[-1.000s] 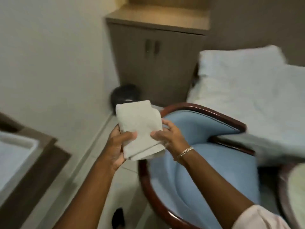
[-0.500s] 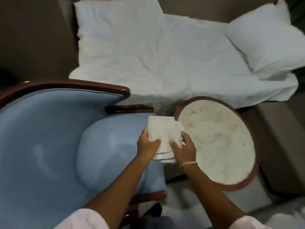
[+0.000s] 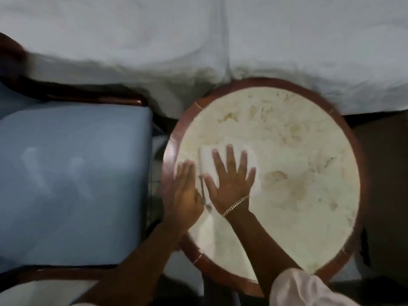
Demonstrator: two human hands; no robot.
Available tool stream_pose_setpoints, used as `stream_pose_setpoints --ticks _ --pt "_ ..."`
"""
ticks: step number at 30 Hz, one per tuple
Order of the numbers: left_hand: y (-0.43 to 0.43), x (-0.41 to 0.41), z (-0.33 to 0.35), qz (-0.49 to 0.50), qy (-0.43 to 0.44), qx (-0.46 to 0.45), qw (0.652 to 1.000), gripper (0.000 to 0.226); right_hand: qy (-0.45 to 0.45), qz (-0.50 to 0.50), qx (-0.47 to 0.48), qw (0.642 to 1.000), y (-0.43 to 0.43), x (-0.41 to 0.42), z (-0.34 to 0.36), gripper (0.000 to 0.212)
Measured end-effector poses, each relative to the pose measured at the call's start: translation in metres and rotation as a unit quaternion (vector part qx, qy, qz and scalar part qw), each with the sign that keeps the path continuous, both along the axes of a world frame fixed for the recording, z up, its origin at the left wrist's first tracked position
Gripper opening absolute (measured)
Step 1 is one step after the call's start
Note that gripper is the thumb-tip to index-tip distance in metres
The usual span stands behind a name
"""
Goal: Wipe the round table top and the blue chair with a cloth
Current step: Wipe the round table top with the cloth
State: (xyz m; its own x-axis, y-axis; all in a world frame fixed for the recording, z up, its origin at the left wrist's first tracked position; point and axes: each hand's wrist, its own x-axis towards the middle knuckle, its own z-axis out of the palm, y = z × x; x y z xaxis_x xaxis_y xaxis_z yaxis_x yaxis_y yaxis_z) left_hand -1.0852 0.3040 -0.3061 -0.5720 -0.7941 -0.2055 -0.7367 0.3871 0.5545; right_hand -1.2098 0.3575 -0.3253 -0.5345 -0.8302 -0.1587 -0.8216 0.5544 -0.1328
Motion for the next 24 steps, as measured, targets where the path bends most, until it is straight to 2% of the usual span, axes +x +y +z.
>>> stream_pose_setpoints --ticks 1,3,6,8,9,10,12,14,15,17,20,21,22,24 --pt "0.004 -0.006 -0.006 -0.015 -0.030 -0.057 0.998 0.055 0.007 0.005 0.011 1.000 0.012 -0.006 -0.006 0.066" --pt "0.010 -0.019 -0.012 -0.035 -0.100 -0.126 0.986 0.061 0.023 -0.055 0.021 0.998 0.047 -0.036 -0.009 0.066" --pt "0.015 -0.035 -0.027 -0.038 -0.146 -0.080 0.985 0.082 -0.005 -0.179 0.014 0.984 0.048 -0.129 -0.004 0.070" --pt "0.016 -0.040 -0.038 -0.031 -0.155 -0.073 0.985 0.087 -0.021 -0.262 -0.005 0.965 -0.005 -0.191 -0.011 0.073" --pt "0.016 -0.041 -0.043 -0.028 -0.158 -0.079 0.984 0.087 -0.014 -0.264 -0.023 0.964 -0.043 -0.206 -0.013 0.073" --pt "0.015 -0.041 -0.044 -0.028 -0.162 -0.083 0.983 0.087 -0.001 -0.219 -0.025 0.975 -0.074 -0.204 -0.012 0.073" --pt "0.016 -0.039 -0.044 -0.025 -0.163 -0.086 0.983 0.086 0.040 -0.009 -0.033 0.999 -0.092 -0.166 -0.017 0.071" --pt "0.015 -0.039 -0.042 -0.023 -0.163 -0.074 0.984 0.085 0.041 0.154 -0.012 0.987 -0.045 -0.121 -0.015 0.069" --pt "0.015 -0.039 -0.041 -0.026 -0.164 -0.066 0.984 0.085 0.049 0.168 -0.011 0.985 -0.011 -0.114 -0.012 0.069" --pt "0.015 -0.039 -0.041 -0.030 -0.157 -0.072 0.985 0.084 0.033 0.101 -0.009 0.994 0.020 -0.139 -0.004 0.069" --pt "0.015 -0.039 -0.043 -0.031 -0.146 -0.087 0.985 0.082 -0.008 -0.065 -0.005 0.998 -0.040 -0.189 -0.006 0.074" --pt "0.015 -0.038 -0.044 -0.028 -0.146 -0.089 0.985 0.082 -0.006 -0.058 -0.008 0.998 -0.075 -0.189 -0.007 0.074" --pt "0.016 -0.038 -0.043 -0.024 -0.144 -0.088 0.985 0.083 0.006 0.004 -0.014 1.000 -0.107 -0.176 -0.008 0.072" --pt "0.017 -0.037 -0.042 -0.016 -0.134 -0.090 0.987 0.082 0.023 0.209 -0.041 0.977 -0.140 -0.129 -0.014 0.066"
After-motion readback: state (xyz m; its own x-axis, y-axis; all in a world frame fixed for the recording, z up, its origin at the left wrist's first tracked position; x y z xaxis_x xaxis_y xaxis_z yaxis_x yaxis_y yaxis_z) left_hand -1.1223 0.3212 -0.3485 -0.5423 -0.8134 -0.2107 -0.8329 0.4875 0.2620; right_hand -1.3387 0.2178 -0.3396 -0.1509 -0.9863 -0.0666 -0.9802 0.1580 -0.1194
